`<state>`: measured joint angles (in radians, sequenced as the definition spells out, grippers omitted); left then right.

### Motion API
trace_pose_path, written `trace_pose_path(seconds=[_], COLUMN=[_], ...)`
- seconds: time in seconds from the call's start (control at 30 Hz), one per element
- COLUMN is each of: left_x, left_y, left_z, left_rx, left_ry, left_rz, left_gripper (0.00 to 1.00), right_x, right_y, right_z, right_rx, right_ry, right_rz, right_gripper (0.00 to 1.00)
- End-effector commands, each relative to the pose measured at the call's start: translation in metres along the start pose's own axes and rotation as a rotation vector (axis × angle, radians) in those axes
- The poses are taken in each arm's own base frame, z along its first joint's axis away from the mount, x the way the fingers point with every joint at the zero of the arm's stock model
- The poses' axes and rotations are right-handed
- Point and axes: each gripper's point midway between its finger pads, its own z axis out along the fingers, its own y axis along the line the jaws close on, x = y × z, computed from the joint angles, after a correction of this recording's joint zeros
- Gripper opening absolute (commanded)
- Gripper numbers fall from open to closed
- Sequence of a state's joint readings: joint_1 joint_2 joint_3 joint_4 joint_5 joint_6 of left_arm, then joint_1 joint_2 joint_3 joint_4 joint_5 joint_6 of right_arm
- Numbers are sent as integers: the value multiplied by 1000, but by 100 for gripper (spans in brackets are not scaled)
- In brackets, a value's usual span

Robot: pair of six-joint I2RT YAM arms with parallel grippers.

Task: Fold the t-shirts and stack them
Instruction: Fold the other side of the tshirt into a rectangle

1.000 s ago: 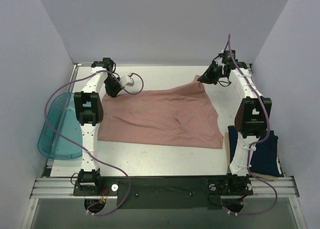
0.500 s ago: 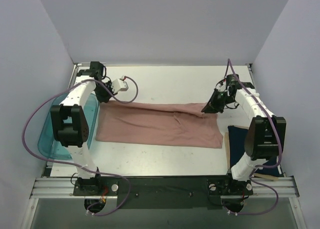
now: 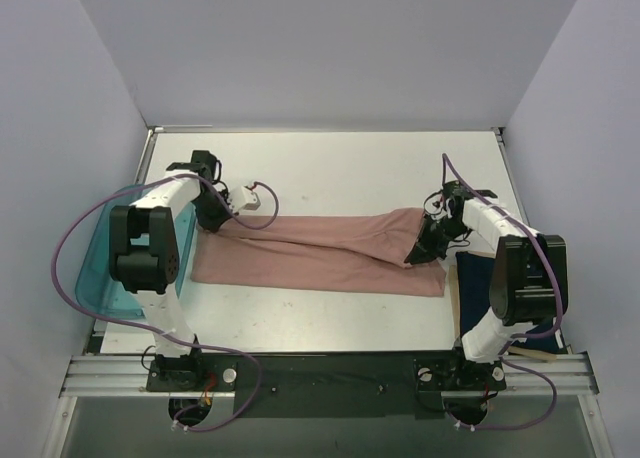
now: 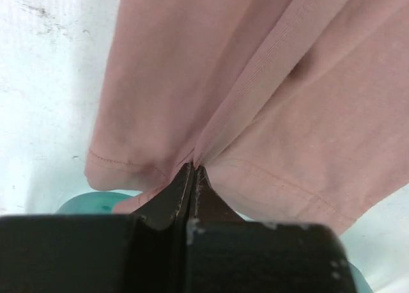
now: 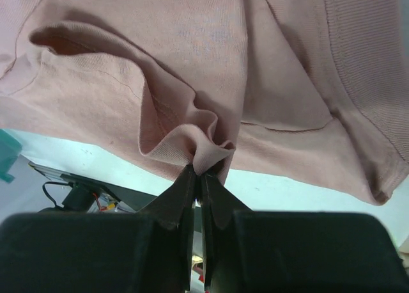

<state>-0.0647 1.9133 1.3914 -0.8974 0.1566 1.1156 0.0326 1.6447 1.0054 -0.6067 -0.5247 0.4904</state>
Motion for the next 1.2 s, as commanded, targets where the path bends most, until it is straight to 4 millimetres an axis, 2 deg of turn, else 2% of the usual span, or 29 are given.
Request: trace_pose_path(seconds=[0.0,0.13,0.3,0.37,0.43,0.53,0.63,0.8,1.0,1.03,1.07,1.1,1.13,1.17], left_x=[-13,-25,-39,-41,-42,-40,-34,-13,7,6,6,2,-1,-6], left_y=[32,58,78,83,88,85,64,17,-6,-7,-14,-12,-23,-23], left_z=[-16,-32,-44,-46,-49,-48,-41,-19,-9,-10,-10,-14,-19,-26], left_rx=[-111,-194,-256,-276,-296,-279,-204,-43,55,64,100,104,158,172], left_ry=[-25,-54,-91,-99,-105,-97,-80,-10,69,72,75,66,46,26], left_rz=[25,12,-12,-11,-12,-1,15,78,130,144,146,153,152,165], left_gripper=[0,0,0,0,0,0,0,0,0,3,18,27,39,42], right_x=[10,10,-10,-4,8,25,30,33,37,39,39,39,37,36], right_y=[-3,18,50,56,52,34,23,6,-23,-24,-22,-19,-16,-15], right_z=[-16,-44,-96,-98,-89,-62,-43,-14,3,8,10,13,15,15], right_rx=[36,5,-21,-28,-16,11,18,54,134,135,125,107,98,94], right_ry=[17,-12,-163,-154,-113,-39,-11,53,109,122,123,135,128,126], right_rz=[-40,-89,-173,-201,-206,-176,-162,-147,-115,-112,-109,-108,-107,-106], right_gripper=[0,0,0,0,0,0,0,0,0,0,0,0,0,0])
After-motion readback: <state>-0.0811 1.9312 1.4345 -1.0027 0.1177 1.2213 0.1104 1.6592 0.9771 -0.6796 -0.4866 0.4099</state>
